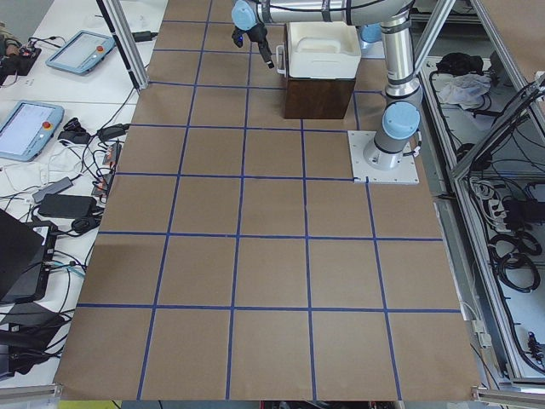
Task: Put scissors in drawer and close it
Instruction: 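Press the drawer fully shut with the left gripper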
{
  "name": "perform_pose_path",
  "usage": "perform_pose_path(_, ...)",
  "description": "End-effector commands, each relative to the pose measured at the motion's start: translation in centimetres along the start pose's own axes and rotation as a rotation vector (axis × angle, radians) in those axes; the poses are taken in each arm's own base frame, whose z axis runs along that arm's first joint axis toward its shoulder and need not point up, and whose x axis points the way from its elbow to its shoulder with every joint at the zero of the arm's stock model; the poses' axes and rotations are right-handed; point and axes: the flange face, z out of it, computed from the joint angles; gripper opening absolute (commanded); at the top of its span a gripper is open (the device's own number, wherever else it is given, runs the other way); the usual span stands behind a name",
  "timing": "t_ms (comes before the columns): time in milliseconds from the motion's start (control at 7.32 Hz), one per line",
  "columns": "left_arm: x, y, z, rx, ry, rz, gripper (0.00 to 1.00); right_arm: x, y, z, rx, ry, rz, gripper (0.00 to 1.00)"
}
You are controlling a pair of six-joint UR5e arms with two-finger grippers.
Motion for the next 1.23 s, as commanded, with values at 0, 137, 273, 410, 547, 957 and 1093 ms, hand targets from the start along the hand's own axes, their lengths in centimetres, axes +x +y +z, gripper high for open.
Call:
perform_pose_path(0, -2.3, 0.8, -5.8, 0.126, 0.072, -0.009, 1.0, 0.0, 0.2, -0.3, 0.007, 0.001, -0.004, 1.0)
perform_pose_path(137, -3.2, 2.5, -8.3, 0.185, 0.104, -0.007, 1.0, 0.0, 0.2, -0.5, 0.008, 0.001, -0.004, 1.0)
perform_pose_path(273, -4.2, 4.9, -10.2, 0.222, 0.127, 0.0, 1.0, 0.0, 0.3, -0.7, 0.014, 0.001, -0.002, 1.0)
perform_pose_path(410, -5.1, 7.2, -12.4, 0.275, 0.157, 0.039, 1.0, -0.1, 0.4, -1.0, 0.024, 0.002, -0.005, 1.0)
perform_pose_path(547, -6.0, 8.8, -14.4, 0.371, 0.18, 0.112, 1.0, 0.0, 0.6, -1.5, 0.031, 0.004, -0.008, 1.0)
perform_pose_path(957, -7.6, 10.9, -14.6, 0.457, 0.207, 0.15, 1.0, -0.5, 2.1, -3.5, 0.064, -0.002, -0.02, 1.0)
perform_pose_path(1093, -8.4, 10.7, -15.0, 0.476, 0.212, 0.155, 1.0, -0.6, 2.3, -3.7, 0.064, -0.005, -0.027, 1.0)
